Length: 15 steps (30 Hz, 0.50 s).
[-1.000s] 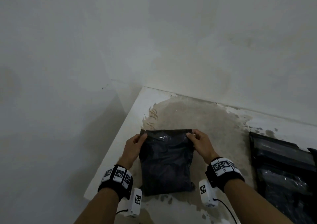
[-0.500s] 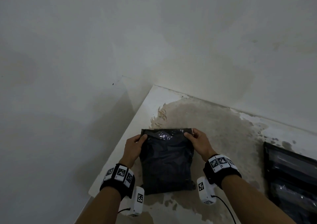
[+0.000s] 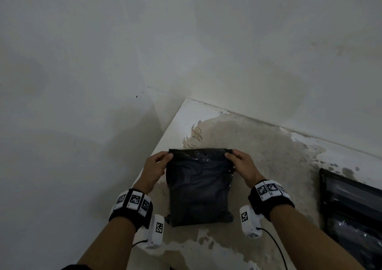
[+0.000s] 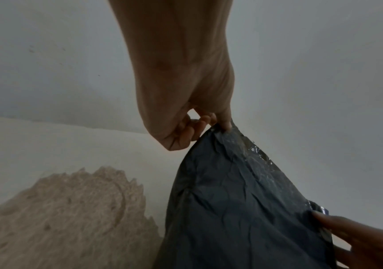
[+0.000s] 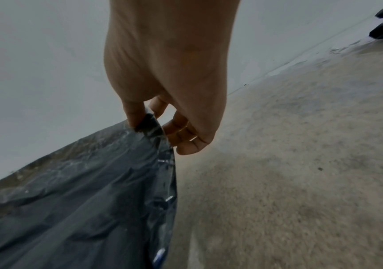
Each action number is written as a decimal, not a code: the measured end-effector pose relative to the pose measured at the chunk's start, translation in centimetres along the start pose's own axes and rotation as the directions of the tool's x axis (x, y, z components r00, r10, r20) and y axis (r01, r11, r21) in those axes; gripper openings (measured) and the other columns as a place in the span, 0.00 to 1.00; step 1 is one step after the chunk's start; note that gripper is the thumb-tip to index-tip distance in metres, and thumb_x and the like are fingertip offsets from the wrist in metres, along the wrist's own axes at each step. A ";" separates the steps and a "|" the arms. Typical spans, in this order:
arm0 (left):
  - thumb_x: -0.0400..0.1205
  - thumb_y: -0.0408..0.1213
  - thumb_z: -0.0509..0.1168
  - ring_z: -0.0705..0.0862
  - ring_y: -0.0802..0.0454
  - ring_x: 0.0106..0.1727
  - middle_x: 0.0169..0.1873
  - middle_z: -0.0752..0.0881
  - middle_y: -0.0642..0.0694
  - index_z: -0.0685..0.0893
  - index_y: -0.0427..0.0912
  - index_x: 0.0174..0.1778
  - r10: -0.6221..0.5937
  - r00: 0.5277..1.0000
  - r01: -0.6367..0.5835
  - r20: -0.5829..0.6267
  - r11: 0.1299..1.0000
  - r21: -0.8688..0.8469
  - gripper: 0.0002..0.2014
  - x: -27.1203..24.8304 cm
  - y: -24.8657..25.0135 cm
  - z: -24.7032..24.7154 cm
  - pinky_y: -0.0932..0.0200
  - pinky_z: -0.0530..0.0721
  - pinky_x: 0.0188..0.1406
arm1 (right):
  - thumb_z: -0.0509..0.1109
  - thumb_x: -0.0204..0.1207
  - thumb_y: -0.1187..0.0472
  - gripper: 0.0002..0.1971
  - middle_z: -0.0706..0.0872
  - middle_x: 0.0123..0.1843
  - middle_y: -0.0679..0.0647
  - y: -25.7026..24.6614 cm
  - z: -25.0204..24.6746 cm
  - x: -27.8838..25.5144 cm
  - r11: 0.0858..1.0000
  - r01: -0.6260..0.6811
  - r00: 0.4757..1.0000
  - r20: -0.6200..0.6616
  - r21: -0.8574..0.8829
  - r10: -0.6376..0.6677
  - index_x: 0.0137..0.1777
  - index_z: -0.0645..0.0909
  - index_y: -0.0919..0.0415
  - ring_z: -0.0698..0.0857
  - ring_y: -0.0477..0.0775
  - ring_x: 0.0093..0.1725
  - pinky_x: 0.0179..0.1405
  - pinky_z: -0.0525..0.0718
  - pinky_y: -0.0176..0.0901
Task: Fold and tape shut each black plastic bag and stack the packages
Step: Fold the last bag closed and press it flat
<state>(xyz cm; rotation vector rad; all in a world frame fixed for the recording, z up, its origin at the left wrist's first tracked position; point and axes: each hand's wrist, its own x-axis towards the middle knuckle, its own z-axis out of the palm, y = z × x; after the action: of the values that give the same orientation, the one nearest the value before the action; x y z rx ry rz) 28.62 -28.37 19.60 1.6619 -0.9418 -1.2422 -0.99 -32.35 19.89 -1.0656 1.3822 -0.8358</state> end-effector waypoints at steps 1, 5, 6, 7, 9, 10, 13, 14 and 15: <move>0.85 0.39 0.70 0.74 0.61 0.27 0.24 0.81 0.61 0.91 0.40 0.51 0.010 1.000 -0.010 -0.006 1.000 0.015 0.08 0.1 0.1 -0.2 0.65 0.72 0.26 | 0.68 0.85 0.68 0.08 0.90 0.38 0.48 -0.3 -0.2 -0.2 1.000 0.000 1.000 0.009 -0.013 0.000 0.48 0.89 0.62 0.88 0.42 0.38 0.37 0.83 0.31; 0.84 0.38 0.71 0.71 0.56 0.22 0.25 0.81 0.53 0.92 0.41 0.50 -0.030 0.999 0.031 -0.020 0.999 0.019 0.06 0.2 0.6 -0.2 0.65 0.69 0.21 | 0.71 0.82 0.70 0.06 0.87 0.31 0.41 -0.4 -0.8 0.1 0.996 0.015 1.000 -0.008 -0.084 -0.016 0.47 0.89 0.65 0.83 0.35 0.31 0.32 0.77 0.23; 0.84 0.39 0.71 0.75 0.56 0.22 0.25 0.82 0.53 0.92 0.41 0.49 -0.045 0.999 0.046 -0.014 0.999 0.025 0.06 0.1 0.7 -0.1 0.64 0.71 0.22 | 0.72 0.82 0.69 0.06 0.89 0.32 0.41 -0.2 -0.9 0.2 0.994 0.018 1.000 -0.015 -0.109 -0.020 0.46 0.90 0.63 0.84 0.37 0.34 0.35 0.78 0.25; 0.84 0.39 0.71 0.80 0.55 0.24 0.25 0.83 0.52 0.91 0.40 0.49 -0.062 0.998 0.062 0.000 0.998 0.018 0.07 0.0 0.8 0.1 0.64 0.74 0.23 | 0.73 0.81 0.67 0.06 0.91 0.36 0.44 0.1 -1.0 0.4 0.990 0.022 0.999 -0.028 -0.139 -0.026 0.46 0.91 0.60 0.86 0.41 0.38 0.41 0.81 0.29; 0.85 0.39 0.70 0.90 0.47 0.33 0.29 0.87 0.48 0.89 0.38 0.51 -0.098 0.994 0.101 0.041 0.993 -0.059 0.08 -0.4 1.1 0.3 0.58 0.86 0.32 | 0.76 0.81 0.61 0.05 0.93 0.43 0.51 0.8 -1.0 0.8 0.971 0.021 0.998 -0.060 -0.237 -0.036 0.46 0.93 0.57 0.89 0.48 0.45 0.50 0.84 0.43; 0.86 0.39 0.69 0.92 0.43 0.39 0.32 0.89 0.45 0.89 0.37 0.52 -0.109 0.992 0.115 0.061 0.988 -0.100 0.08 -0.5 1.1 0.4 0.52 0.90 0.39 | 0.76 0.81 0.58 0.06 0.94 0.45 0.54 0.9 -1.0 0.9 0.957 0.012 0.996 -0.078 -0.291 -0.036 0.47 0.93 0.57 0.89 0.51 0.46 0.51 0.84 0.46; 0.86 0.38 0.69 0.92 0.41 0.49 0.38 0.91 0.43 0.88 0.39 0.53 -0.116 0.990 0.127 0.079 0.980 -0.150 0.07 -0.8 0.5 0.4 0.46 0.91 0.50 | 0.71 0.84 0.51 0.12 0.90 0.39 0.54 1.1 -0.6 0.6 0.909 0.002 0.995 -0.090 -0.416 -0.043 0.43 0.90 0.55 0.87 0.58 0.44 0.43 0.80 0.47; 0.86 0.38 0.69 0.92 0.43 0.50 0.39 0.92 0.44 0.88 0.39 0.53 -0.114 0.990 0.125 0.078 0.978 -0.164 0.06 -0.9 0.2 0.5 0.48 0.90 0.50 | 0.69 0.86 0.50 0.13 0.88 0.36 0.52 1.0 -0.5 0.2 0.901 0.001 0.996 -0.079 -0.433 -0.039 0.43 0.89 0.54 0.86 0.58 0.40 0.37 0.79 0.44; 0.86 0.38 0.69 0.92 0.44 0.50 0.40 0.92 0.44 0.88 0.39 0.55 -0.111 0.991 0.123 0.078 0.976 -0.178 0.07 -0.9 0.0 0.6 0.50 0.89 0.50 | 0.67 0.87 0.49 0.14 0.86 0.33 0.50 0.8 -0.4 -0.1 0.903 -0.016 0.997 -0.073 -0.430 -0.017 0.45 0.88 0.54 0.85 0.57 0.36 0.32 0.78 0.41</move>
<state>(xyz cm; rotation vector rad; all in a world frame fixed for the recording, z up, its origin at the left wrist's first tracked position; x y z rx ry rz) 27.83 -27.61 19.80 1.5569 -0.7534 -1.4277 -1.54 -32.05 19.17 -1.3821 1.6786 -0.5840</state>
